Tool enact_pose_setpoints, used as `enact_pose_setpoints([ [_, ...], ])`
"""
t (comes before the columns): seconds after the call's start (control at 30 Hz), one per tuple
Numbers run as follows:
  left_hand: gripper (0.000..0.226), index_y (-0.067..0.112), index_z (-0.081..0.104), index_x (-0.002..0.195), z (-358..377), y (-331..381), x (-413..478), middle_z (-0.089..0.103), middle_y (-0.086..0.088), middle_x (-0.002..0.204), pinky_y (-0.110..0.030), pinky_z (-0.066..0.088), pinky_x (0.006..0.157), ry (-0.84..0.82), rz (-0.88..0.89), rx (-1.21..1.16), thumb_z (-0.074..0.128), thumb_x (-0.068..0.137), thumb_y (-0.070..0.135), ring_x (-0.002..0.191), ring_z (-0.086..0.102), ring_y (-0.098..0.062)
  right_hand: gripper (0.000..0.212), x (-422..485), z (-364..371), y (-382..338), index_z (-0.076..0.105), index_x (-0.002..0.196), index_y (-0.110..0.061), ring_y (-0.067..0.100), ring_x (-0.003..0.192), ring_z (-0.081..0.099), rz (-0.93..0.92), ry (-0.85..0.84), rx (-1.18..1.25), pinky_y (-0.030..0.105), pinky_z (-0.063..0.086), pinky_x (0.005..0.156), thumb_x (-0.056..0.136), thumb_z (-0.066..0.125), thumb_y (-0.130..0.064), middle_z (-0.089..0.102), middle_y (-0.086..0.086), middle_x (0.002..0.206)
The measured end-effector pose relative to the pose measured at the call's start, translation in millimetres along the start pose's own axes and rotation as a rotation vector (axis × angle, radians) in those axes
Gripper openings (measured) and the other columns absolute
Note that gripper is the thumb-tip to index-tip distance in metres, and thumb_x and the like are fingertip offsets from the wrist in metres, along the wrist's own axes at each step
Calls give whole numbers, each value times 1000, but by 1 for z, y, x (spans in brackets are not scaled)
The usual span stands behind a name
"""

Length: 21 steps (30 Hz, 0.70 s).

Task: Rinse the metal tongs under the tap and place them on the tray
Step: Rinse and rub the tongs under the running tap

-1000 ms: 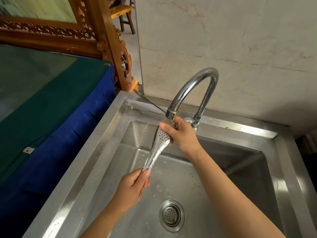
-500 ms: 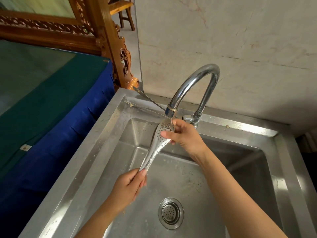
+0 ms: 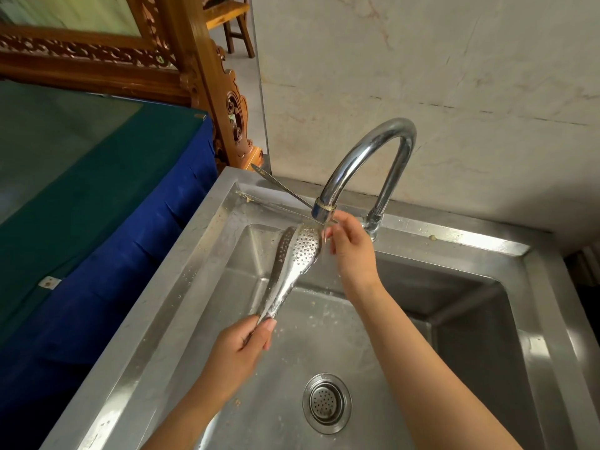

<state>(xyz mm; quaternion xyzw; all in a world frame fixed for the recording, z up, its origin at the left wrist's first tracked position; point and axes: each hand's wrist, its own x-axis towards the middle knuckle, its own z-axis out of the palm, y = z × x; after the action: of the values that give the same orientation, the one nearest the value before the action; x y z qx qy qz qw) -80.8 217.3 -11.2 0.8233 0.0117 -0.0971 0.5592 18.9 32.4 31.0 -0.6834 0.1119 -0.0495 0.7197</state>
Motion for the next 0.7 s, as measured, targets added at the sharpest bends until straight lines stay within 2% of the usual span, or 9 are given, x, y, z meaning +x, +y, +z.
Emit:
enact_pose_setpoints([
  [0.07,39,24,47,52,-1,-3,-1,40,4,45,-23,31,47,59,68,123,54,91,19,42,36,-5,27,-2,-3,-3,61,106,-17,4,82,56,-66,-48,-170,6,42,73,98,36,-11,62,-4,91],
  [0.17,33,16,52,57,3,0,-4,45,3,58,-30,38,53,163,157,358,59,89,21,49,46,-13,44,-9,-1,-3,49,125,-13,7,96,56,-71,-180,-450,20,41,82,93,44,-42,62,-3,110],
  [0.23,33,11,54,58,7,3,-6,42,2,59,-30,37,46,245,222,536,61,85,29,47,48,-24,53,-12,2,-2,45,124,-16,7,85,56,-62,-228,-557,21,43,73,84,57,-49,61,-7,98],
  [0.3,32,11,56,59,10,7,-8,45,0,59,-30,38,41,309,239,607,67,80,32,43,49,-27,37,-11,5,-3,48,109,-17,9,69,53,-52,-188,-590,19,42,59,82,64,-37,55,-9,79],
  [0.4,17,13,62,67,10,8,-10,52,-1,68,-29,41,38,351,242,629,74,75,23,42,51,-22,8,-7,8,-5,49,96,-12,27,70,62,8,-146,-536,37,54,64,88,50,-11,61,6,81],
  [0.47,16,14,63,71,8,7,-11,53,-2,73,-29,40,35,352,271,699,70,79,26,42,50,-22,13,-6,9,-4,51,91,-10,15,52,62,39,-123,-483,27,54,50,91,40,-5,65,14,86],
  [0.53,26,15,61,71,4,8,-9,52,-3,74,-28,39,31,365,323,789,56,86,35,41,50,-22,22,-4,9,-3,54,87,-7,4,28,51,69,-99,-449,15,41,32,94,33,-6,64,12,72],
  [0.6,31,15,61,72,-1,11,-5,53,-3,73,-27,38,31,386,380,856,46,88,37,40,49,-20,30,1,8,-3,56,81,-5,7,24,48,79,-74,-420,15,39,31,96,30,-10,63,18,60],
  [0.7,30,13,63,72,-7,13,1,55,-5,71,-23,33,34,409,416,918,47,88,33,39,49,-21,37,7,7,-6,56,76,-9,20,34,54,101,-113,-245,26,46,38,100,30,-21,68,28,72],
])
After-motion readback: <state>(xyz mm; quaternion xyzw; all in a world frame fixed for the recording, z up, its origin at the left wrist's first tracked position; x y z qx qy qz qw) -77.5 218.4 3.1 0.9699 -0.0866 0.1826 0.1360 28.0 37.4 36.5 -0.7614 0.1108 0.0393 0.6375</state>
